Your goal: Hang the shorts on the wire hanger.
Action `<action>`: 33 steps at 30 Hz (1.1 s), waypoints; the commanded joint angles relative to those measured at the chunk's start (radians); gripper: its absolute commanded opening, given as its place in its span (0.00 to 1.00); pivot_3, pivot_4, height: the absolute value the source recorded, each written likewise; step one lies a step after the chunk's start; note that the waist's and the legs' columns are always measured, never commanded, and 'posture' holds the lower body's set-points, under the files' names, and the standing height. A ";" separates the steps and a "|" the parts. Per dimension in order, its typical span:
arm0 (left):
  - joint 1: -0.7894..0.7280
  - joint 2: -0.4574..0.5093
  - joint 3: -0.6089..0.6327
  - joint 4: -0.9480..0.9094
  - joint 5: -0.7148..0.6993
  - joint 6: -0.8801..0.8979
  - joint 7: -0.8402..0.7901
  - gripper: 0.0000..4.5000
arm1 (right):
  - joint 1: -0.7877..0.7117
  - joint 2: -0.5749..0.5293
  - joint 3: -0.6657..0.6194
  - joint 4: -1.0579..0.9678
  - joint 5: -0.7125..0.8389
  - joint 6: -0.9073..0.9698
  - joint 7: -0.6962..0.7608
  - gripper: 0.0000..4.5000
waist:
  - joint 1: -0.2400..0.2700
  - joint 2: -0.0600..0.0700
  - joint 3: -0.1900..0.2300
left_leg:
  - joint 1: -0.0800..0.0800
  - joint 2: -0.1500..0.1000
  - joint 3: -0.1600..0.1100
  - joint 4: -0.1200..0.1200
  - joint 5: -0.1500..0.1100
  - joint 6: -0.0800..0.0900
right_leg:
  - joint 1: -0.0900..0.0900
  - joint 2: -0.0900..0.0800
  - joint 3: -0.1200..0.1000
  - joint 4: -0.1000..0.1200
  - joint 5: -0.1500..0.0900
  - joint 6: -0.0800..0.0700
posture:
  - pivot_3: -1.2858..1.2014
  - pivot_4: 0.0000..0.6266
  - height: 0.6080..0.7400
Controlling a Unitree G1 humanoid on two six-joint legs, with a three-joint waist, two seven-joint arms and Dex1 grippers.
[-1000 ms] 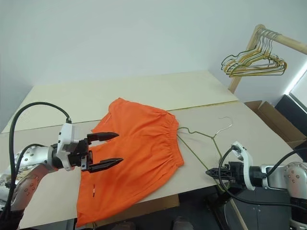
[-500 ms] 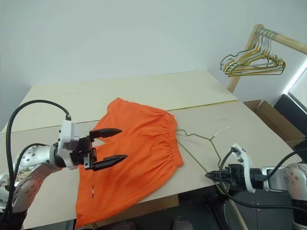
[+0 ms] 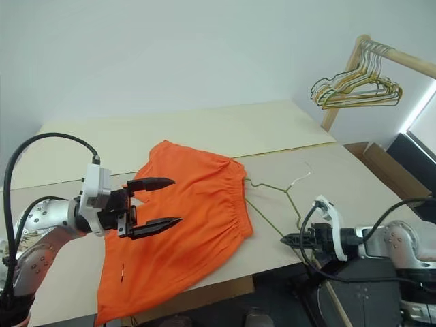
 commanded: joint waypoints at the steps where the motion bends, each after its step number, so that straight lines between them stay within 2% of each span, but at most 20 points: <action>1: -0.021 0.009 0.024 0.003 0.004 -0.008 0.011 1.00 | -0.006 -0.009 -0.007 -0.013 0.022 -0.015 0.033 0.00 | 0.009 0.000 0.000 | -0.001 0.000 -0.001 0.000 0.000 0.000 | 0.000 0.000 -0.001 -0.001 0.000 0.000 | 0.53 0.00 1.00; 7: 0.005 0.022 0.039 -0.015 -0.006 -0.005 0.008 1.00 | 0.007 -0.056 0.063 -0.031 0.029 -0.027 0.124 0.00 | 0.015 0.000 0.000 | -0.002 0.000 -0.001 -0.001 0.000 0.000 | 0.001 0.000 -0.003 -0.007 0.000 0.001 | 0.53 0.00 1.00; 14: 0.029 0.036 0.046 -0.035 -0.011 -0.005 -0.004 1.00 | -0.177 0.057 0.084 0.214 -0.059 -0.038 0.040 0.00 | 0.001 0.000 0.000 | -0.001 0.000 0.000 -0.001 0.000 0.000 | 0.001 0.001 -0.001 -0.006 0.003 0.000 | 0.54 0.00 1.00; 21: 0.046 0.040 0.056 -0.049 -0.013 -0.003 0.007 1.00 | -0.171 0.085 0.158 0.136 -0.003 0.019 0.125 0.00 | 0.013 0.001 0.000 | -0.003 0.001 -0.001 -0.002 0.000 -0.001 | 0.000 0.001 -0.003 -0.007 0.003 0.001 | 0.55 0.00 1.00; 23: 0.049 0.042 0.058 -0.052 -0.014 -0.001 0.007 1.00 | -0.206 0.119 0.165 0.194 -0.031 0.010 0.099 0.00 | 0.014 0.001 0.000 | -0.003 0.000 -0.001 -0.002 0.000 -0.002 | 0.000 0.001 -0.003 -0.008 0.003 0.001 | 0.55 0.00 1.00; 28: 0.043 0.044 0.052 -0.052 -0.011 -0.002 0.007 1.00 | -0.315 0.227 0.096 0.386 -0.093 -0.018 -0.003 0.00 | 0.007 0.001 0.000 | -0.002 0.000 0.000 -0.002 -0.001 -0.005 | 0.001 0.001 -0.002 -0.007 0.004 0.001 | 0.55 0.00 1.00; 33: 0.048 0.044 0.054 -0.056 -0.009 -0.004 0.009 1.00 | -0.355 0.303 0.003 0.485 -0.113 -0.037 -0.083 0.00 | 0.011 0.001 0.000 | -0.002 0.000 0.000 -0.002 -0.002 -0.012 | 0.000 0.003 -0.003 -0.006 0.004 0.001 | 0.55 0.00 1.00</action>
